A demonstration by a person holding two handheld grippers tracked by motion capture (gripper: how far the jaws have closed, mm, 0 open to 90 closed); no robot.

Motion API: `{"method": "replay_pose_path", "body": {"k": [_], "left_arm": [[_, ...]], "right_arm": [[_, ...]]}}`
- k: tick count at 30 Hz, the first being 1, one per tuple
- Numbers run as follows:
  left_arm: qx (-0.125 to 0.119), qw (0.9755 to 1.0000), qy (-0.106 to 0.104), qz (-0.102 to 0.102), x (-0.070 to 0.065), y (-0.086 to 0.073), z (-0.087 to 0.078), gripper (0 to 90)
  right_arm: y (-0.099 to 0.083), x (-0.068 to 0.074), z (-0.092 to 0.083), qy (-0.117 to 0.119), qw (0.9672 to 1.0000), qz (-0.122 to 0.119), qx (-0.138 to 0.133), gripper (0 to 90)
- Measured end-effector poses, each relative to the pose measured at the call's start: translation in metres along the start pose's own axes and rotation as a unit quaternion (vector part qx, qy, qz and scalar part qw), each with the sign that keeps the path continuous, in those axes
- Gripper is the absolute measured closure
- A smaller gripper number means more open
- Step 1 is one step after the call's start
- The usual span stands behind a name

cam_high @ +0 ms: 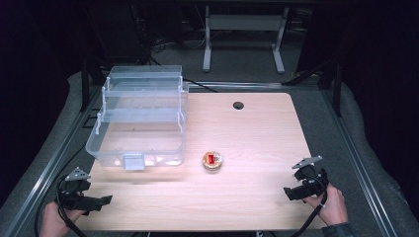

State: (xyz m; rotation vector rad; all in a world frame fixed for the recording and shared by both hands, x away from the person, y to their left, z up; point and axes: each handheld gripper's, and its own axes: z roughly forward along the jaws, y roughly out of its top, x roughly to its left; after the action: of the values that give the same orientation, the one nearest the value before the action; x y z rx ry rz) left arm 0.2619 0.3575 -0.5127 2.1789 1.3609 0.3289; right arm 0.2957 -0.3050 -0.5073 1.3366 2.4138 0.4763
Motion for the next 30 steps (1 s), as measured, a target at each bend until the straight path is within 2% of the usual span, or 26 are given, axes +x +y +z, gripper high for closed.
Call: {"method": "replay_pose_path", "body": {"k": [4, 5, 7, 9, 12, 13, 17, 19, 30], "left_arm": [[-0.001, 1.0, 0.0, 0.0, 0.0, 0.0, 0.0, 0.4], [-0.001, 1.0, 0.0, 0.0, 0.0, 0.0, 0.0, 0.4], [0.001, 1.0, 0.0, 0.0, 0.0, 0.0, 0.0, 0.4], [0.0, 1.0, 0.0, 0.001, 0.0, 0.0, 0.0, 0.3], [0.001, 1.0, -0.002, 0.002, 0.0, 0.001, 0.001, 0.3], [0.001, 1.0, -0.001, 0.001, 0.0, 0.001, 0.001, 0.3], [0.001, 1.0, 0.0, 0.0, 0.0, 0.0, 0.0, 0.3], [0.001, 1.0, -0.001, 0.002, 0.0, 0.0, 0.0, 0.3], [0.003, 1.0, -0.002, 0.004, 0.0, 0.001, 0.002, 0.3]], "right_arm": [[0.003, 0.001, -0.001, 0.001, 0.9999, -0.005, 0.01, 5.2], [0.003, 0.001, 0.0, 0.0, 1.0, -0.005, 0.0, 5.2], [0.006, 0.002, 0.0, -0.004, 0.9999, -0.008, 0.006, 5.2], [0.009, 0.003, 0.0, 0.003, 0.9999, -0.011, 0.003, 5.2], [0.014, 0.005, 0.0, 0.0, 0.9998, -0.018, 0.006, 5.2], [0.016, 0.005, 0.001, 0.009, 0.9998, -0.019, 0.004, 5.2], [0.025, 0.01, 0.0, -0.001, 0.9995, -0.03, 0.009, 5.1], [0.029, 0.011, 0.001, 0.007, 0.9994, -0.034, 0.006, 5.0], [0.053, 0.025, 0.004, 0.015, 0.9978, -0.063, 0.011, 4.7]]}}
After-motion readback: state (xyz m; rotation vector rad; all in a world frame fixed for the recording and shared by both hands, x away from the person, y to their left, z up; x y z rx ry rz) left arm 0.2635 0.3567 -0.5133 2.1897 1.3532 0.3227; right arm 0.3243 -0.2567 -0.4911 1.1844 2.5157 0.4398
